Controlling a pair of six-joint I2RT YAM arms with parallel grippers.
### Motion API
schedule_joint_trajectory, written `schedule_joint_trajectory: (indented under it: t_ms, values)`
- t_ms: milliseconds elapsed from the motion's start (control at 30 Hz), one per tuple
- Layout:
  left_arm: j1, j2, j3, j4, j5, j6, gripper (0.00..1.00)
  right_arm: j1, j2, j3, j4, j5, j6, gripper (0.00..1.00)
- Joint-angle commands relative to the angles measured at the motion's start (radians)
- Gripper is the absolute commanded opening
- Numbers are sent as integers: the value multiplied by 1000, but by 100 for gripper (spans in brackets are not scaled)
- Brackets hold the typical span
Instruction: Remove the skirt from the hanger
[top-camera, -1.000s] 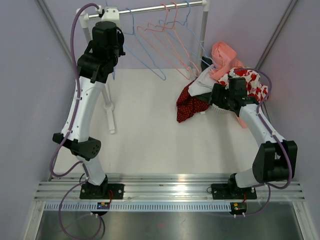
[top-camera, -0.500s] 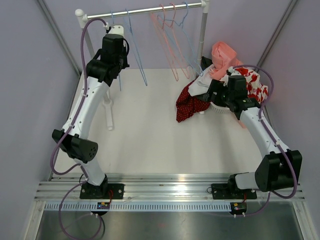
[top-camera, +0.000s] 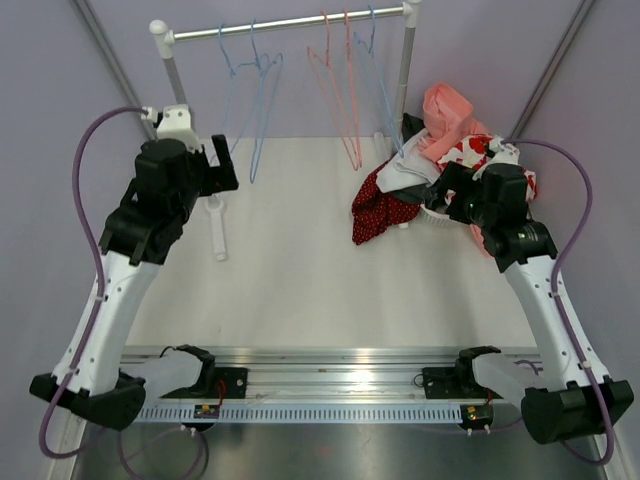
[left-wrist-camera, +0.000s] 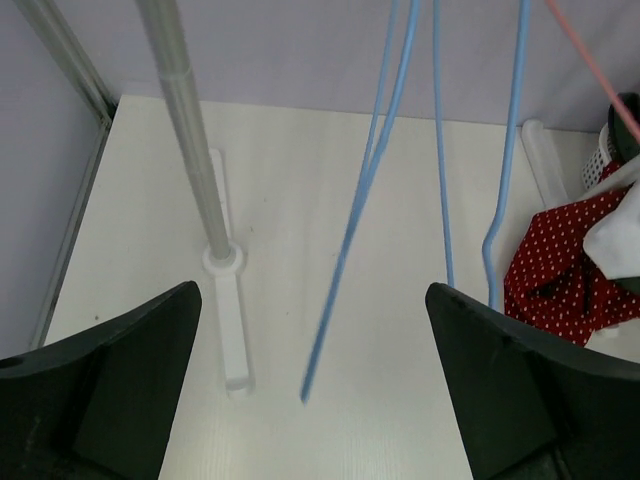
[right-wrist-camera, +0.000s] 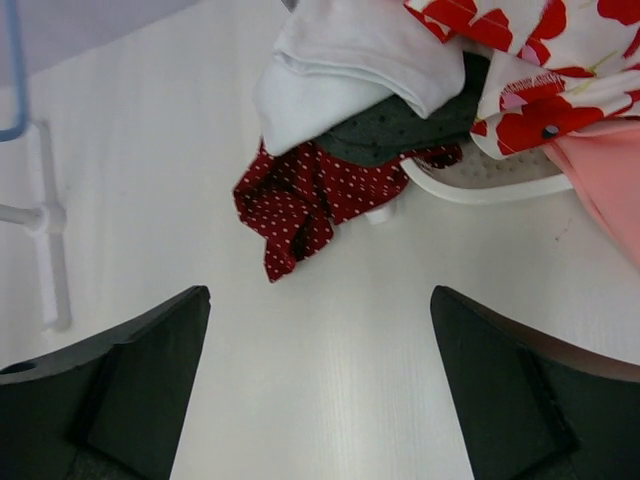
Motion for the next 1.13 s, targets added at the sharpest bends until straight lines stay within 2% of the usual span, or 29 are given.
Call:
schedule_joint_trajectory:
  t_ms: [0, 33, 67, 133, 267, 367, 467, 567, 733, 967, 1100]
  values:
    - [3, -246, -261, 93, 28, -30, 99, 7, -160, -80, 45, -75, 60, 99]
    - [3, -309, -417, 139, 33, -37, 99, 7, -205, -118, 65, -75, 71, 99]
    - [3, -441, -482, 159, 45, -43, 99, 7, -302, -157, 84, -63, 100, 99]
    - [3, -560, -641, 173, 62, -52, 99, 7, -411, -269, 127, -6, 129, 99]
    - [3, -771, -789, 134, 68, -46, 99, 7, -746, -413, 174, 52, 168, 100]
    - [4, -906, -866, 112, 42, -44, 99, 6, -931, -467, 179, 42, 186, 99]
    - [3, -996, -901, 126, 47, -44, 99, 7, -1037, -482, 144, 29, 182, 99]
    - [3, -1029, -910, 150, 22, -47, 99, 7, -1053, -471, 79, -41, 166, 99]
    - [3, -992, -920, 137, 30, -44, 99, 7, -1011, -428, -2, -159, 183, 99]
    - [4, -958, -915, 132, 31, -41, 99, 6, -1045, -433, 39, -144, 200, 100]
    - [4, -950, -914, 126, 24, -44, 99, 7, -1010, -403, 13, -115, 203, 99]
